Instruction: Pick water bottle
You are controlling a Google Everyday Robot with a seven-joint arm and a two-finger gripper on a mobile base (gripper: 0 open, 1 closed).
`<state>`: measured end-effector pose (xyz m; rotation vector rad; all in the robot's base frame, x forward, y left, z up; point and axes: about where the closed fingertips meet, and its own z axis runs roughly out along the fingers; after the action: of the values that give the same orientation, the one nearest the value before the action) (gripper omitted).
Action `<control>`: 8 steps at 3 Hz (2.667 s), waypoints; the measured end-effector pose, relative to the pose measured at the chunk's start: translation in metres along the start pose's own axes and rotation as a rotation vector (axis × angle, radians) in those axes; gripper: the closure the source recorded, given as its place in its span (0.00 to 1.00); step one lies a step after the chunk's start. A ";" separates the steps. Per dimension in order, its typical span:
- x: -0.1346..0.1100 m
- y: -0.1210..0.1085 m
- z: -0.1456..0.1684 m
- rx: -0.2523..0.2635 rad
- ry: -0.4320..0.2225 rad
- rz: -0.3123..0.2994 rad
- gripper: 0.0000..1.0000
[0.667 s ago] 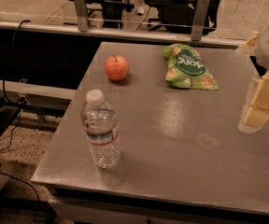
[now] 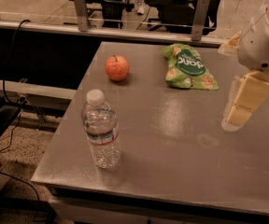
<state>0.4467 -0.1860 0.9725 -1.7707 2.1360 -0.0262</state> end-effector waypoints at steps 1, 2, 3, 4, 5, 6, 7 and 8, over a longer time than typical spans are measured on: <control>-0.039 0.009 0.024 -0.062 -0.107 -0.068 0.00; -0.075 0.026 0.038 -0.127 -0.219 -0.120 0.00; -0.112 0.042 0.046 -0.175 -0.326 -0.158 0.00; -0.148 0.063 0.050 -0.229 -0.429 -0.199 0.00; -0.174 0.084 0.054 -0.289 -0.503 -0.235 0.00; -0.195 0.106 0.066 -0.352 -0.549 -0.266 0.00; -0.205 0.112 0.075 -0.374 -0.562 -0.278 0.00; -0.211 0.111 0.081 -0.384 -0.575 -0.270 0.18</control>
Offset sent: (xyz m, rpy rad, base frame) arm -0.0125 0.1294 -0.0309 0.3117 0.0911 0.3059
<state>0.3953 0.0558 0.9258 -1.9504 1.5488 0.7726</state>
